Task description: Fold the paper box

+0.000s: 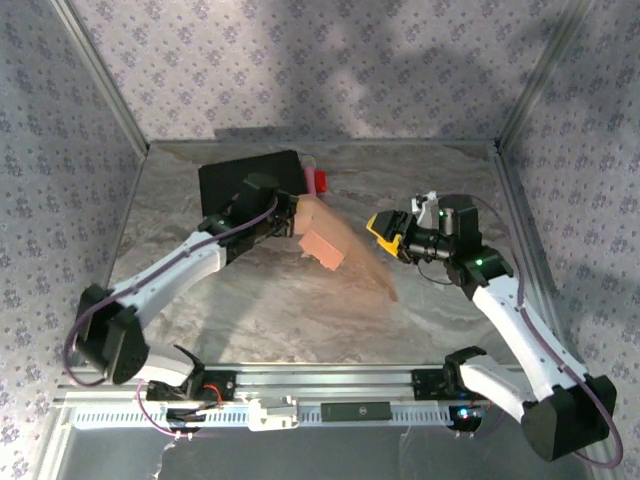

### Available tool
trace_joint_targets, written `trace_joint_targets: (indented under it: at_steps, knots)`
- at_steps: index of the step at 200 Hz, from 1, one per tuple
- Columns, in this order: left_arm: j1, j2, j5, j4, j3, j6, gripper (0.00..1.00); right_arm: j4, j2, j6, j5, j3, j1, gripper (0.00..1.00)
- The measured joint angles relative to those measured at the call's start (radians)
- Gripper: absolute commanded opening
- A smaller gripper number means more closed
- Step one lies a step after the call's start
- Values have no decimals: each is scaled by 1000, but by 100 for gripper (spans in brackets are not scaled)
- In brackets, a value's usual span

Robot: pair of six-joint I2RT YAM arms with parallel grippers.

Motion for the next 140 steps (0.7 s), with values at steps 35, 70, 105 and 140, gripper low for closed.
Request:
trace_joint_targets:
  at_steps: [35, 70, 105, 140]
  knots:
    - [-88, -7, -240, -436, 275, -14, 0, -122, -14, -174, 137, 105, 70, 62]
    - [-172, 106, -430, -797, 605, -58, 0, -164, 18, -273, 223, 156, 114, 62]
    - [-229, 297, -535, -1007, 954, -61, 0, -175, 55, -329, 249, 159, 130, 61]
    - [-235, 461, -616, -1049, 1086, -7, 0, -175, 57, -360, 278, 159, 146, 56]
